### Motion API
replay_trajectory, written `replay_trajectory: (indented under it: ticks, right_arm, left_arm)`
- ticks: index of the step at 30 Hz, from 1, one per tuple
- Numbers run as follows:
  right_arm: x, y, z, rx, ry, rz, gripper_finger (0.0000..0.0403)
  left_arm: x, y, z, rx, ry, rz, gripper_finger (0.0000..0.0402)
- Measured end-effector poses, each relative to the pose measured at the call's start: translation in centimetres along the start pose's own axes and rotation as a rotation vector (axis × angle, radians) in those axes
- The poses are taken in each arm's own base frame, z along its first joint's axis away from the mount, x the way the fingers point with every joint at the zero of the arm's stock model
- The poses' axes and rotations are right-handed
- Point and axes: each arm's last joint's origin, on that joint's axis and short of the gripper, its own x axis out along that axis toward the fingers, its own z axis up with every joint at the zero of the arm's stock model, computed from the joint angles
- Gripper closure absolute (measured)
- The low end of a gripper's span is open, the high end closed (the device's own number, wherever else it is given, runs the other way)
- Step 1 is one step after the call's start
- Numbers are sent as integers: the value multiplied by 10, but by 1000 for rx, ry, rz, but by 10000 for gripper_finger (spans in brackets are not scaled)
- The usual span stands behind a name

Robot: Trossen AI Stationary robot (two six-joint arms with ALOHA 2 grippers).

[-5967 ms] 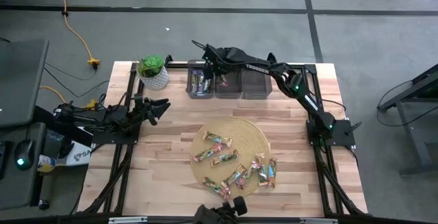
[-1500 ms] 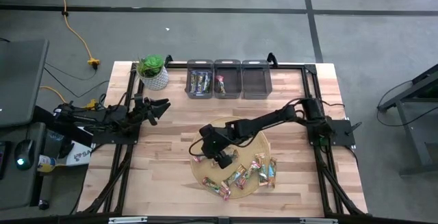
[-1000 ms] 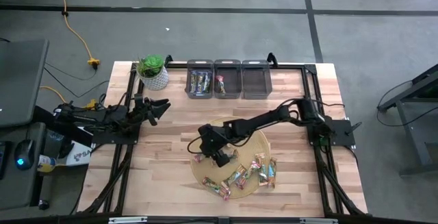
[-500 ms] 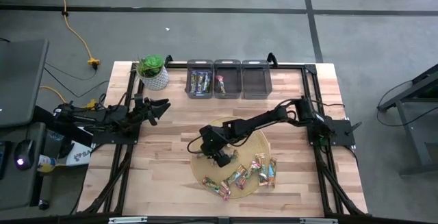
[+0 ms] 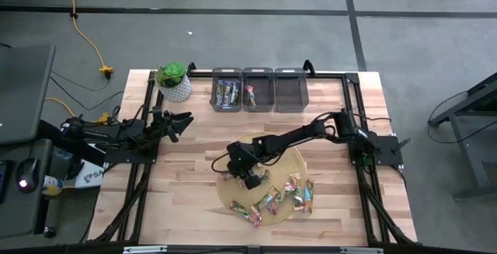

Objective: Pick and place Granola Bars by type
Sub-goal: Put the red granola bar into the middle black bin

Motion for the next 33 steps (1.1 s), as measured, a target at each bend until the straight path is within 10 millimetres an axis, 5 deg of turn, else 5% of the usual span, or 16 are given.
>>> replay_trajectory:
  ticks: [16, 24, 33]
  right_arm:
    - [-7, -2, 6, 49, -19, -57, 324]
    - [-40, -5, 34, 100, -158, -132, 325]
    - [-104, -22, 65, 248, -347, -406, 325]
  left_arm:
    - [0, 0, 0, 0, -1, 1, 190]
    - [0, 0, 0, 0, 0, 0, 190]
    - [0, 0, 0, 1, 0, 2, 190]
